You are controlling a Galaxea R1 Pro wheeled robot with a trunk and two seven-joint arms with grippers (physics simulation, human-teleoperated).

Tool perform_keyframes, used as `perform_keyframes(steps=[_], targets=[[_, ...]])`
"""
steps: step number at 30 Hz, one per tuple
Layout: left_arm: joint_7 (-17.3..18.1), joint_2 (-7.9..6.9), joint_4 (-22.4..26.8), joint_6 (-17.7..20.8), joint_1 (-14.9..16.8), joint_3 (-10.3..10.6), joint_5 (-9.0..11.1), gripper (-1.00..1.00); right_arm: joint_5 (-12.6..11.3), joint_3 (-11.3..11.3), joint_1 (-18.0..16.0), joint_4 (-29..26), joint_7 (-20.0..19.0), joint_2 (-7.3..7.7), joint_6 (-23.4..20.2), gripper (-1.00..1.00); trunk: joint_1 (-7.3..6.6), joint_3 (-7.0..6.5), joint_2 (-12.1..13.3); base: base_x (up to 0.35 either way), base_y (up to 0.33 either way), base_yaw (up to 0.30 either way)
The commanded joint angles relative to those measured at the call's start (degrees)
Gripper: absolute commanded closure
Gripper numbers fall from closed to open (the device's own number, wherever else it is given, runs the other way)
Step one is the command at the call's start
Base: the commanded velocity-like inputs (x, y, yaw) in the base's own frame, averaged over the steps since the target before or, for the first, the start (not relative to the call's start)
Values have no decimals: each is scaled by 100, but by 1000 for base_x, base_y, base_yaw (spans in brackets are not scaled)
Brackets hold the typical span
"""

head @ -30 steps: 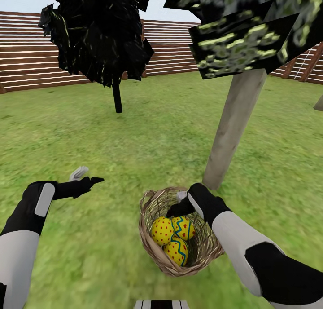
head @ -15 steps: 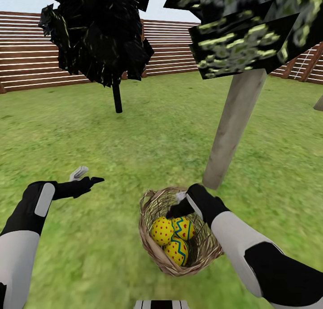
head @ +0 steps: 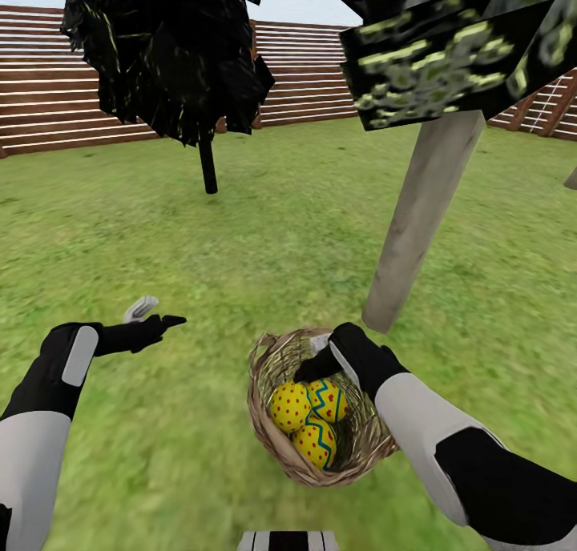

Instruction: Take the three Easter eggs out of the wicker basket on the lawn in the garden, then place them on the lawn next to a single tree (choose any tree) so that all three eggs are next to the same tree and none are left in the basket.

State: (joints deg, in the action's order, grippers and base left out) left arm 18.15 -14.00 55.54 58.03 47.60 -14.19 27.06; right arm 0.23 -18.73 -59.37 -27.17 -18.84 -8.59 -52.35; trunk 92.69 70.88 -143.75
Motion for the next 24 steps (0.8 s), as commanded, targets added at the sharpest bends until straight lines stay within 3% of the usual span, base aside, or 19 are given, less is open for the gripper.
perform_keyframes(steps=[1,7,14,19,21,24], targets=[[57,2,9,24,4,-13,-51,-100,5,-21,-26,-21,-14,1,-14,-100,2,27,-3,0,0,0],[56,3,27,24,4,-12,-51,-100,3,-17,-203,-53,-388,8,5,-100,14,138,-10,0,0,0],[57,3,35,24,4,-12,-51,-100,-1,70,-223,-72,-459,15,69,-100,25,226,-15,0,0,0],[57,3,35,24,4,-13,-51,-100,-5,326,-224,-150,-461,22,340,-100,30,271,-18,0,0,0],[57,3,36,24,4,-13,-51,-100,4,554,-224,-162,-451,25,376,-100,35,315,-21,0,0,0],[57,3,35,24,4,-13,-51,-100,5,626,-224,-165,-453,27,386,-100,35,315,-21,0,0,0]])
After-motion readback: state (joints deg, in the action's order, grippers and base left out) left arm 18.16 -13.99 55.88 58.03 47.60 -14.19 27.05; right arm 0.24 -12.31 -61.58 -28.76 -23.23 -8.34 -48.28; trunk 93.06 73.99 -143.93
